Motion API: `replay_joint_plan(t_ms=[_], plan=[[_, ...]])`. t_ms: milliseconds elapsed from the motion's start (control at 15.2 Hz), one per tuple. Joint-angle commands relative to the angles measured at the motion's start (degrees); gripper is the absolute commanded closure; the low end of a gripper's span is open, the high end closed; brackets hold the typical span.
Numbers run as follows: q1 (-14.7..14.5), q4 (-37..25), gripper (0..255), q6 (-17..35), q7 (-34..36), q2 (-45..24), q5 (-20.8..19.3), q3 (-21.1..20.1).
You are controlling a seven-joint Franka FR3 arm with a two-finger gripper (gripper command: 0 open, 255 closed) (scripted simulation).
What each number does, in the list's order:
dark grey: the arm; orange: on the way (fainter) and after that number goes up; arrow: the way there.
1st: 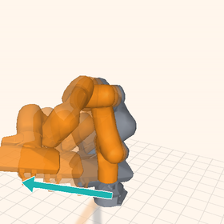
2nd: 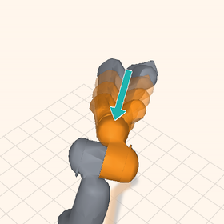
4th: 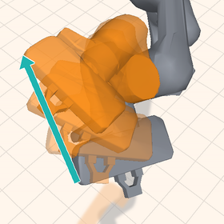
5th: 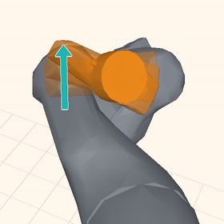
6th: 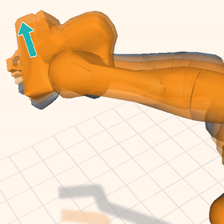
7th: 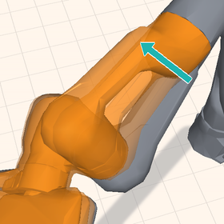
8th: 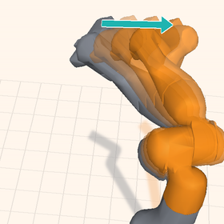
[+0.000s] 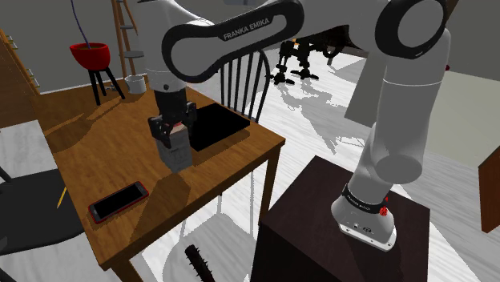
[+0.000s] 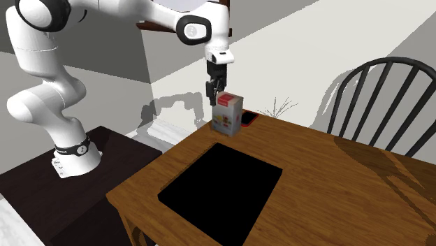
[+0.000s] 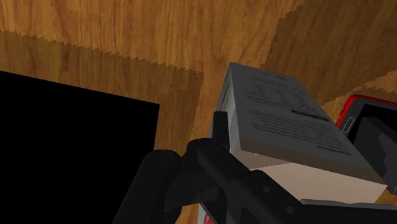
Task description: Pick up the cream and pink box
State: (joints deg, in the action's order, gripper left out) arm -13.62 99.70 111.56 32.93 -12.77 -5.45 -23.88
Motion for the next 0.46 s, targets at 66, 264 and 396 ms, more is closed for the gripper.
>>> replay_joint_plan(t_ms=[66,264,396], plan=[[-0.1,-1.9,255,-2.1,-0.1,0.3,0.2,-0.1],[-0.1,-3.8,255,-4.3,-0.2,0.7,0.4,-0.2],[-0.1,-3.9,255,-4.4,-0.2,0.7,0.4,-0.2]])
